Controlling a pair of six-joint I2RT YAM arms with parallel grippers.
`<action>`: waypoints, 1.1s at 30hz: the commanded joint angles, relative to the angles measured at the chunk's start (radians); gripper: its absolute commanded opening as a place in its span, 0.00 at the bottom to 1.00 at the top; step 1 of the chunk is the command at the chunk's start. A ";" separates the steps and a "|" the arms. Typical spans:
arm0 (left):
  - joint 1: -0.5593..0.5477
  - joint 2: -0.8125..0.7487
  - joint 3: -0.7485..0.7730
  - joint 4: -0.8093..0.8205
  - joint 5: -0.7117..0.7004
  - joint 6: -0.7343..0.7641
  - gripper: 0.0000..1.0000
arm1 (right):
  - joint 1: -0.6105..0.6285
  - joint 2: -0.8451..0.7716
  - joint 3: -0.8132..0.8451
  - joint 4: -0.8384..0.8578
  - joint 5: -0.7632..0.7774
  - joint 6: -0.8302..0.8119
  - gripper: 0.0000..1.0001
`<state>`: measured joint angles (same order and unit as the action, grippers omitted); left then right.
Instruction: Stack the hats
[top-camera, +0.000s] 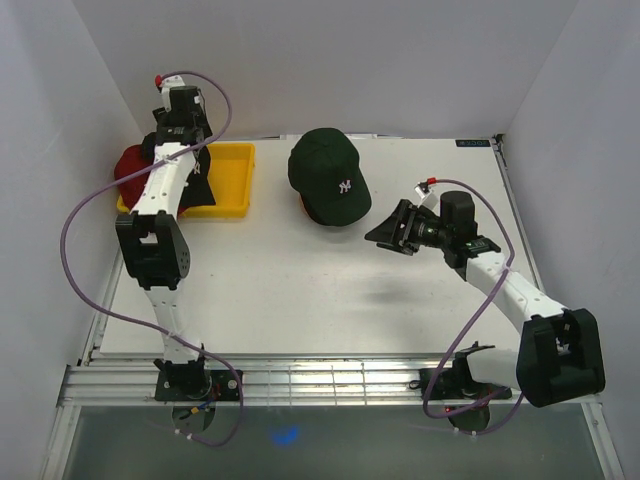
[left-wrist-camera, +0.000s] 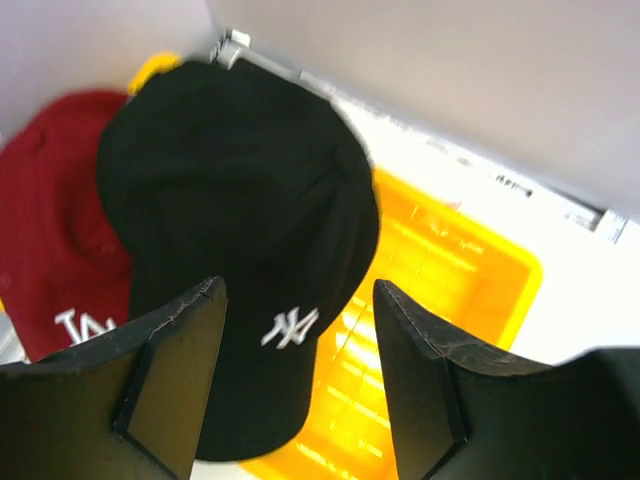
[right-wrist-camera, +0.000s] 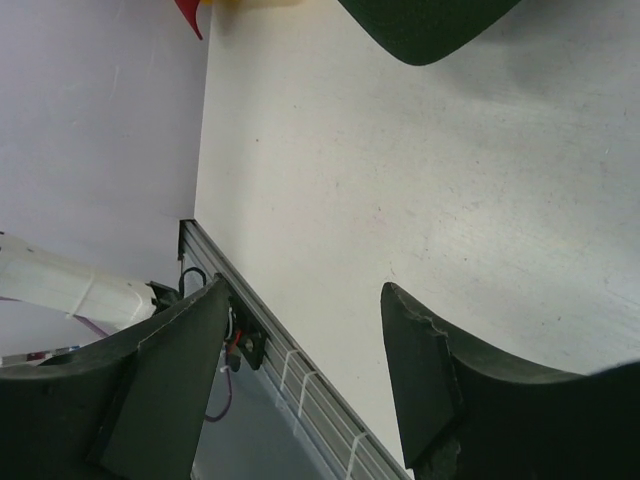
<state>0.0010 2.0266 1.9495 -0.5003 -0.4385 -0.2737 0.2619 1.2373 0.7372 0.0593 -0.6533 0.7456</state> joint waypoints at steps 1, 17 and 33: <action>-0.047 0.039 0.075 0.098 -0.120 0.108 0.71 | -0.004 0.005 0.048 -0.033 -0.028 -0.074 0.68; -0.121 0.297 0.216 0.161 -0.528 0.298 0.73 | -0.004 0.054 0.065 0.011 -0.071 -0.057 0.69; -0.122 0.258 0.204 0.167 -0.519 0.289 0.00 | -0.004 0.057 0.027 0.062 -0.066 -0.028 0.69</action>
<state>-0.1253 2.3814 2.1269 -0.3378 -0.9466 0.0143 0.2619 1.2976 0.7704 0.0784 -0.7101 0.7162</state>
